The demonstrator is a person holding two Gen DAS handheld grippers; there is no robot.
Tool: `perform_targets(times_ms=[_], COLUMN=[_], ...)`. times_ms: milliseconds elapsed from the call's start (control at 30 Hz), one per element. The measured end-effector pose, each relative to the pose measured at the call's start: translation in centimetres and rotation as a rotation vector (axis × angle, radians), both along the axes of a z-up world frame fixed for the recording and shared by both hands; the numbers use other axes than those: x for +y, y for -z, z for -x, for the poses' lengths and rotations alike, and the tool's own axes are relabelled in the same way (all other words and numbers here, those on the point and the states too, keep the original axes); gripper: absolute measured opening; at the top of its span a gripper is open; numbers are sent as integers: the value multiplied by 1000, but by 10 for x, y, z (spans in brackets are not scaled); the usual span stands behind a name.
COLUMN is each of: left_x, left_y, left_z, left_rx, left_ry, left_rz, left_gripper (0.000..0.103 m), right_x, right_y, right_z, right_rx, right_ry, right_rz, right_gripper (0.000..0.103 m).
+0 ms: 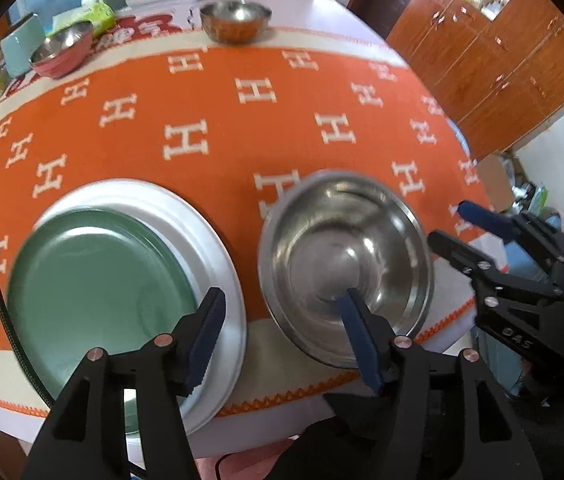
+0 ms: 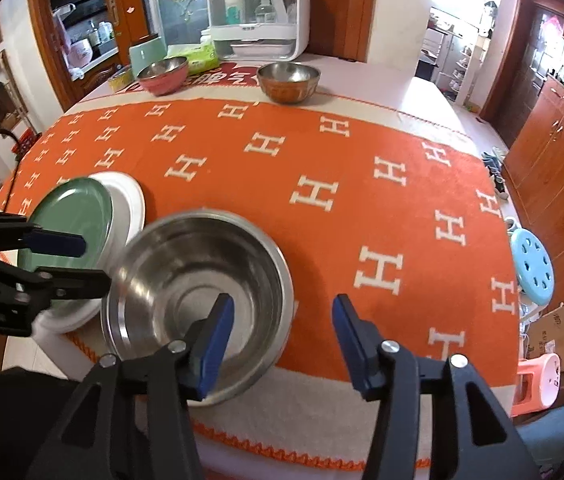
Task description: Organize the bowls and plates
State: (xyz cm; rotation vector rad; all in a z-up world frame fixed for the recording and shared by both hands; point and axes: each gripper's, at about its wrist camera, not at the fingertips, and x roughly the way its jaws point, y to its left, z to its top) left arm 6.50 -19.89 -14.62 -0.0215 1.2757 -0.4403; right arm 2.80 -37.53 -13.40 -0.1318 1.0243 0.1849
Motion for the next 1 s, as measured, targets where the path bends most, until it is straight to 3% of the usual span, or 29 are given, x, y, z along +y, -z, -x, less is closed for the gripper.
perform_targets(times_ms=[267,467,1000], left_x=[57,117,281], left_y=[-37,-62,-110], left_z=[-5,-5,-26], left_rx=[-55,-121,-240], left_ry=[-70,-142,-267], left_rz=[15,-30,-125], left_gripper=[71,74,75], right_x=[38,83,222], right_y=[-26,-41,-80], right_z=[-17,-32,-77], right_rx=[-64,-123,-245], right_ry=[-35,-70,-118], right_rz=[25,25,54], right_gripper=[52,59,59])
